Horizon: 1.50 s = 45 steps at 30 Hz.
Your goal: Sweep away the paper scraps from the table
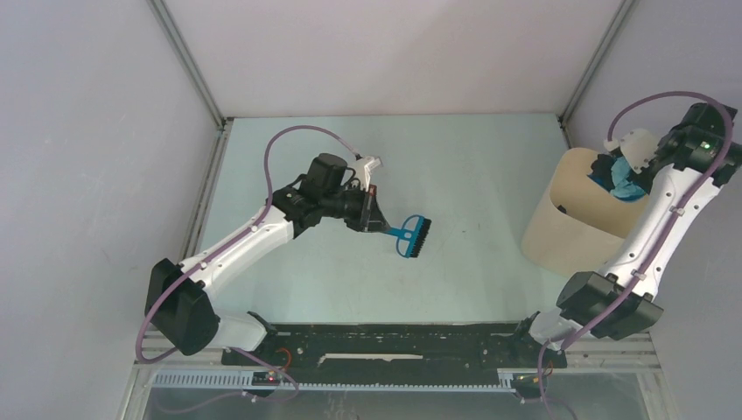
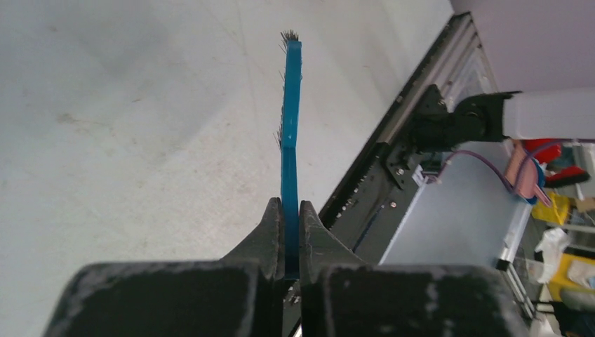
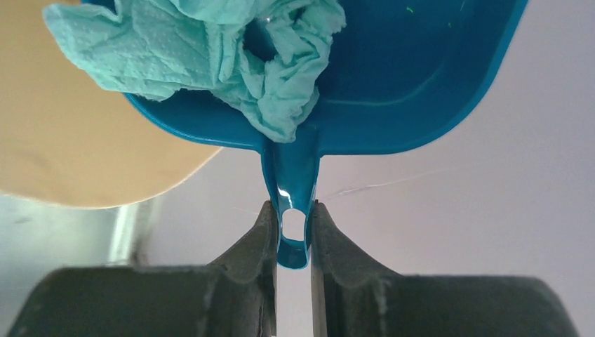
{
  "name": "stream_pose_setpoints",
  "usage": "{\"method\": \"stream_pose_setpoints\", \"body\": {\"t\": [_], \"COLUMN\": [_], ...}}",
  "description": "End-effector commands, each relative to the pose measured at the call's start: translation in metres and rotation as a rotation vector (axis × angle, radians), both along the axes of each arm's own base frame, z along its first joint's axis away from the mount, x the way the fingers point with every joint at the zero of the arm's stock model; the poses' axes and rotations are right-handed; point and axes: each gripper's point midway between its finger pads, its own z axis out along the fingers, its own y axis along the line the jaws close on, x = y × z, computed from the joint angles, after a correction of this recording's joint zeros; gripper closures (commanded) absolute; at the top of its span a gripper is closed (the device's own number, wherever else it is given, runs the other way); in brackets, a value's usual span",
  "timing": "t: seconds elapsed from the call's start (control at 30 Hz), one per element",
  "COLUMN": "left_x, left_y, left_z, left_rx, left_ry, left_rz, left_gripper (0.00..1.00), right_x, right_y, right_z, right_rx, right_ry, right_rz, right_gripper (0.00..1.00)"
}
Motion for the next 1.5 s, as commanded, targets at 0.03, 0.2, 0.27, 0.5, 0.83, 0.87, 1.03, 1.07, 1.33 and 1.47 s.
{"method": "stream_pose_setpoints", "body": {"t": [0.03,0.2,0.27,0.5,0.83,0.87,1.03,1.07,1.33,1.47], "left_x": [-0.012,-0.007,0.0,-0.002,0.0,0.0,0.001,0.001,0.002,0.004], "left_y": [-0.017,-0.013,-0.008,-0.005,-0.003,-0.003,-0.002,-0.002,0.0,0.0], "left_z": [0.029,0.026,0.02,0.021,0.02,0.02,0.02,0.019,0.017,0.016], "left_rx": [-0.124,-0.103,-0.065,-0.064,-0.056,-0.056,-0.054,-0.052,-0.044,-0.043], "left_ry": [0.0,-0.018,-0.028,-0.018,-0.014,-0.014,-0.013,-0.008,-0.006,0.002], "left_rz": [-0.106,-0.074,-0.025,-0.021,-0.014,-0.014,-0.009,-0.008,-0.002,0.0], "left_gripper": [1.0,1.0,1.0,1.0,1.0,1.0,1.0,1.0,1.0,1.0], "right_x": [0.011,0.022,0.025,0.034,0.028,0.027,0.031,0.027,0.037,0.048], "right_y": [-0.033,-0.033,-0.033,-0.026,-0.024,-0.024,-0.021,-0.02,-0.003,0.019], "right_z": [0.037,0.045,0.054,0.065,0.046,0.043,0.051,0.043,0.079,0.084], "right_rx": [-0.354,-0.564,-0.668,-0.78,-0.712,-0.704,-0.696,-0.671,-0.579,-0.523], "right_ry": [0.058,0.122,0.138,0.155,0.171,0.174,0.103,0.129,-0.036,-0.126], "right_rz": [0.071,0.179,0.224,0.263,0.233,0.23,0.238,0.239,0.228,0.239], "right_gripper": [1.0,1.0,1.0,1.0,1.0,1.0,1.0,1.0,1.0,1.0]}}
